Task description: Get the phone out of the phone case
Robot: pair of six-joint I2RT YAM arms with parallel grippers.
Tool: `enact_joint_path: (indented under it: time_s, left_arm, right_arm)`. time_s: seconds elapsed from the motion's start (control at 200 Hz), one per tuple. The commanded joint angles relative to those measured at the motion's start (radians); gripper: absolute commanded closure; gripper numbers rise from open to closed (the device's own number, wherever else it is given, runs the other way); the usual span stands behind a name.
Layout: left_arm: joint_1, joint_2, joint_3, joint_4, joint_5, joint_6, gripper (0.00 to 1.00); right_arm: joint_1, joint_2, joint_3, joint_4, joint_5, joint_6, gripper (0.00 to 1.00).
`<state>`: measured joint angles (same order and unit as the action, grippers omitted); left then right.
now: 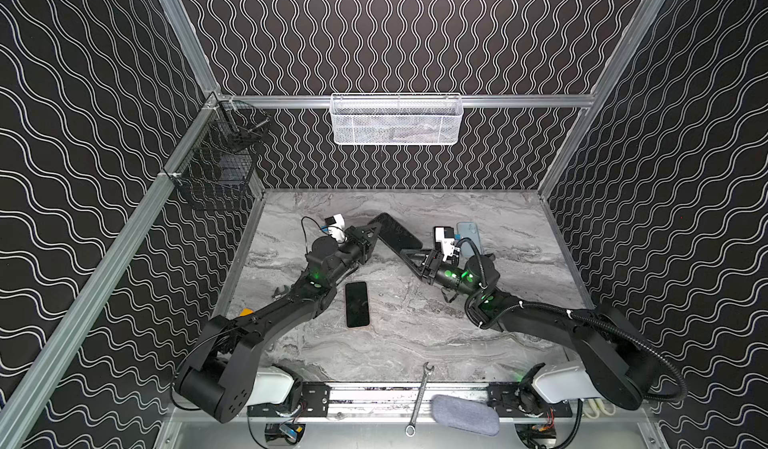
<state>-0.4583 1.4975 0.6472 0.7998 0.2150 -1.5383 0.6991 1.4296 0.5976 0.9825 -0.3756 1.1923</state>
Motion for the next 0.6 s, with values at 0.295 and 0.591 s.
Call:
enact_joint_path:
  time_s: [0.295,0.591]
  left_arm:
    - [0.001,-0.001,0.009,0.076,0.01,-0.005,1.0]
    - [0.0,0.003,0.018,0.076,0.011,0.0,1.0]
  right_arm:
    - [0.004,0.026,0.033,0.066,-0.014,0.01,0.61]
    - [0.008,0.025,0.043,0.044,-0.016,-0.008,0.73]
